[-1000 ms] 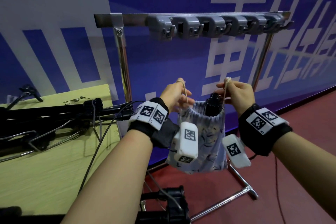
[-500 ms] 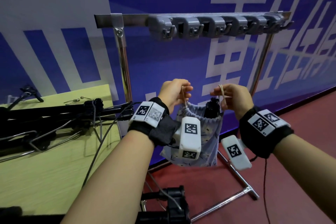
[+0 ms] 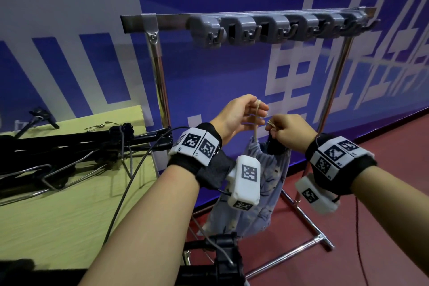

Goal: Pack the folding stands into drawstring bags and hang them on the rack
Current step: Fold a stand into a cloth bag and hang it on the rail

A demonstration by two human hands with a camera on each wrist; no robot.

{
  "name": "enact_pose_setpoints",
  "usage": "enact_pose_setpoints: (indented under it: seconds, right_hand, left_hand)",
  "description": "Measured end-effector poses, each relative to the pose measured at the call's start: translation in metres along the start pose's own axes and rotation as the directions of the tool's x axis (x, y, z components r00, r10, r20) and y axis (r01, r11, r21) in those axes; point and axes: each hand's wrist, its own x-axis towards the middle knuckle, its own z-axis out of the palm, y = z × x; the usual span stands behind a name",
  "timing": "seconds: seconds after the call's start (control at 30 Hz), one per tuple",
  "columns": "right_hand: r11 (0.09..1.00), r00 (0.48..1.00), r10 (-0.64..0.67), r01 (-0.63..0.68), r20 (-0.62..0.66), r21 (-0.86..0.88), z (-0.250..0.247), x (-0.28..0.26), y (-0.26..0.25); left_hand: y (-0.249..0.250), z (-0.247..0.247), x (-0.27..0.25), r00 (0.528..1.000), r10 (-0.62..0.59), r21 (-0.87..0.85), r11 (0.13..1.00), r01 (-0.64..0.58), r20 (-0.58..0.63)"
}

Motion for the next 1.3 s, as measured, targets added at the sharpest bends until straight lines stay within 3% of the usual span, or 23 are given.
enact_pose_setpoints:
  seconds: [0.1, 0.17, 0.2, 0.27, 0.33, 0.43, 0.57, 0.73, 0.83, 0.93, 1.03, 1.17, 1.3]
  right_hand:
    - [0.999, 0.998, 0.041, -0.04, 0.037, -0.025, -0.002, 0.0, 0.001]
    - [0.976, 0.988, 0.093, -0.115, 0.125, 0.187, -0.004, -0.001, 0.004]
    - [0.921, 0.98, 0.104, -0.16, 0.17, 0.356, -0.005, -0.003, 0.005]
    - [0.728, 0.98, 0.104, -0.193, 0.172, 0.657, -0.004, -0.009, 0.006]
    - [0.601, 0.992, 0.088, -0.125, 0.09, 0.789, -0.004, -0.013, 0.003]
    - [0.516, 0.995, 0.095, -0.021, -0.033, 0.856, -0.006, -0.012, -0.007]
    - [0.434, 0.988, 0.136, 0.005, -0.071, 0.901, -0.006, -0.009, -0.018]
    - [0.261, 0.974, 0.215, 0.014, -0.073, 0.965, -0.008, -0.006, -0.018]
    - [0.274, 0.979, 0.194, 0.003, -0.059, 0.962, -0.007, -0.007, -0.017]
    - [0.392, 0.981, 0.19, -0.037, -0.041, 0.919, -0.011, -0.006, -0.02]
    - [0.511, 0.979, 0.202, -0.091, -0.016, 0.855, -0.014, -0.003, -0.024]
    - [0.617, 0.965, 0.264, -0.158, -0.014, 0.771, -0.006, -0.001, -0.023]
    - [0.605, 0.949, 0.314, -0.21, 0.013, 0.768, 0.002, 0.001, -0.029]
  left_hand:
    - [0.0, 0.002, 0.0, 1.0, 0.022, -0.031, 0.999, -0.021, 0.021]
    - [0.0, 0.001, 0.0, 1.0, -0.027, -0.094, 0.995, 0.028, 0.016]
    - [-0.001, 0.0, -0.001, 0.998, -0.055, -0.111, 0.992, 0.056, 0.018]
    - [-0.003, -0.001, -0.001, 0.996, -0.085, -0.084, 0.993, 0.086, 0.012]
    - [-0.004, -0.003, 0.0, 0.996, -0.082, -0.083, 0.993, 0.08, -0.021]
    - [-0.003, -0.006, 0.003, 0.994, -0.088, -0.126, 0.989, 0.079, -0.07]
    - [-0.003, -0.006, 0.005, 0.989, -0.136, -0.125, 0.984, 0.128, -0.055]
    - [-0.013, 0.002, 0.011, 0.971, -0.232, 0.07, 0.969, 0.236, -0.05]
    - [-0.021, 0.008, 0.014, 0.967, -0.242, 0.1, 0.963, 0.249, -0.075]
    - [-0.024, 0.007, 0.014, 0.973, -0.225, 0.034, 0.973, 0.227, -0.044]
    - [-0.019, 0.007, 0.009, 0.973, -0.221, -0.039, 0.974, 0.224, 0.069]
    - [-0.019, 0.01, 0.008, 0.975, -0.177, -0.101, 0.976, 0.191, 0.134]
    - [-0.02, 0.01, 0.009, 0.985, -0.151, -0.117, 0.98, 0.16, 0.082]
